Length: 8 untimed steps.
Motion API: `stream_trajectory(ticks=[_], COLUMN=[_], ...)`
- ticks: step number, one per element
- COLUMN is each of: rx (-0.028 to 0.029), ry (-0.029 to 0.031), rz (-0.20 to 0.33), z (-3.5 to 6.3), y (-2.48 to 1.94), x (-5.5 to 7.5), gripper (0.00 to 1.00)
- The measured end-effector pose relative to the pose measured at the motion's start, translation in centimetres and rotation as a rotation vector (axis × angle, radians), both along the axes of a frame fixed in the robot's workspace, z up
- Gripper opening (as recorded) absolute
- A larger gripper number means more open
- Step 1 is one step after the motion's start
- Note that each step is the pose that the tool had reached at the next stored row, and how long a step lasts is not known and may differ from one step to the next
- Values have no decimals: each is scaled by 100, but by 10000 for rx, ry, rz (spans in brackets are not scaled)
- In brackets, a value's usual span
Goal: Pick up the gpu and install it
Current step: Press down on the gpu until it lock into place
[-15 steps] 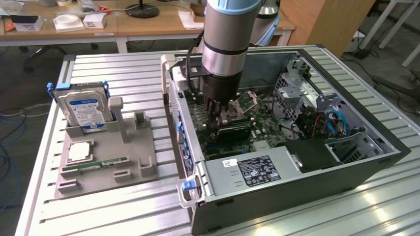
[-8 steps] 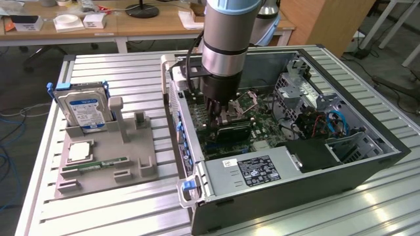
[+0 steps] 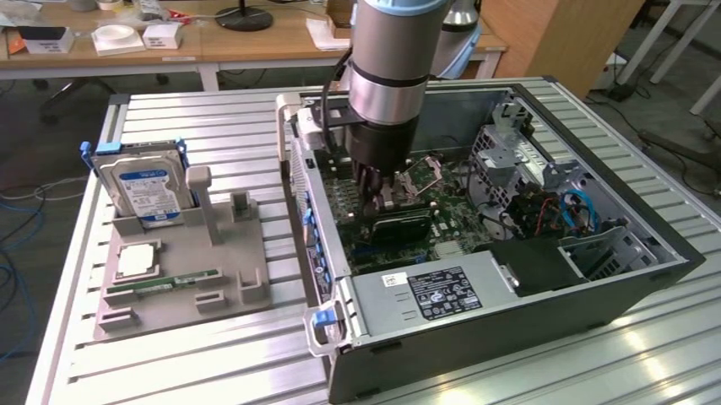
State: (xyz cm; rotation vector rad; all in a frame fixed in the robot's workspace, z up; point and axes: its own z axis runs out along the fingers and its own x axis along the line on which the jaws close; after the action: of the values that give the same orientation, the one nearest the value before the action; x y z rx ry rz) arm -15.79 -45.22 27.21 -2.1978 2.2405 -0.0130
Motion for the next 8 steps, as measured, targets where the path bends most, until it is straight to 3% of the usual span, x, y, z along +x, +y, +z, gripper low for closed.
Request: stream_trajectory(ticks=[8], rx=[43], ry=[-1], rz=[0], z=[-1], y=[0], x=[157], gripper=[10])
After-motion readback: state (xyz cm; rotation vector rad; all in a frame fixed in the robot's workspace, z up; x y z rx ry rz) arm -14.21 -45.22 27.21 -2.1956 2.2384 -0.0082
